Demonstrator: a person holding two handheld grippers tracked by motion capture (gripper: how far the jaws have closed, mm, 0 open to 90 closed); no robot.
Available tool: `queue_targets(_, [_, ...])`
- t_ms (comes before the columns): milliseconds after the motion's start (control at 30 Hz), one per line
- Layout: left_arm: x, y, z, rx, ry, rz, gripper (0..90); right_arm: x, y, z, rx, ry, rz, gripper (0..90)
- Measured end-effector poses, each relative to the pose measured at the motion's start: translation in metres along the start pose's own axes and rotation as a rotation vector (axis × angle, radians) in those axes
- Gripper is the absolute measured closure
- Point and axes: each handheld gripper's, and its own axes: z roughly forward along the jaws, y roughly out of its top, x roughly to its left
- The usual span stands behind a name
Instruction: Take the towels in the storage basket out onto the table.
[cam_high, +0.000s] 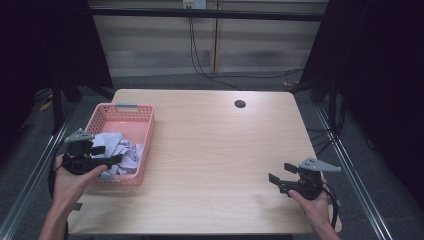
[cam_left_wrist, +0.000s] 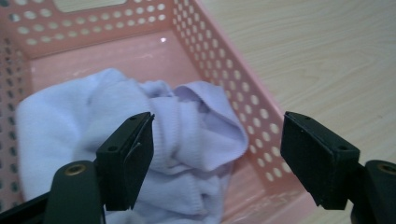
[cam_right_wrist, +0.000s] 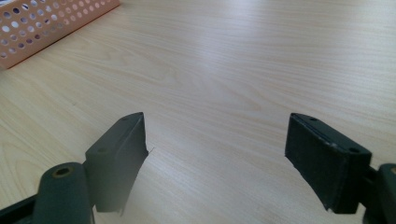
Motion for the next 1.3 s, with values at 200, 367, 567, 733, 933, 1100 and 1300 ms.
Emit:
queue_targets(200, [0.025,0.002,0.001,-0.005,0.069,-0.039,26.8,-0.002,0.000,0.002,0.014,0.008,0.009,19.1])
queue_targets(367, [0.040,-0.002,0.010,0.035,0.078,-0.040,25.1,-0.002,0.000,0.002,0.012,0.015,0.008,18.8])
queue_targets(567, [0.048,0.004,0.020,0.120,0.049,-0.055,22.0,-0.002,0.000,0.005,0.025,0.013,0.001,19.5])
queue_targets(733, [0.055,0.008,0.034,0.211,0.078,-0.061,17.6,-0.001,0.000,0.006,0.030,0.018,-0.005,19.4])
queue_targets(933, [0.069,0.002,0.041,0.265,0.087,-0.094,15.9,0.000,0.000,0.004,0.022,0.019,-0.007,19.8])
queue_targets(1100, [0.071,0.004,0.050,0.329,0.073,-0.094,14.1,0.001,0.000,0.005,0.026,0.031,-0.010,19.8])
queue_targets(1300, [0.068,0.008,0.066,0.378,0.041,-0.120,5.1,0.002,0.000,0.008,0.030,0.040,-0.012,19.6])
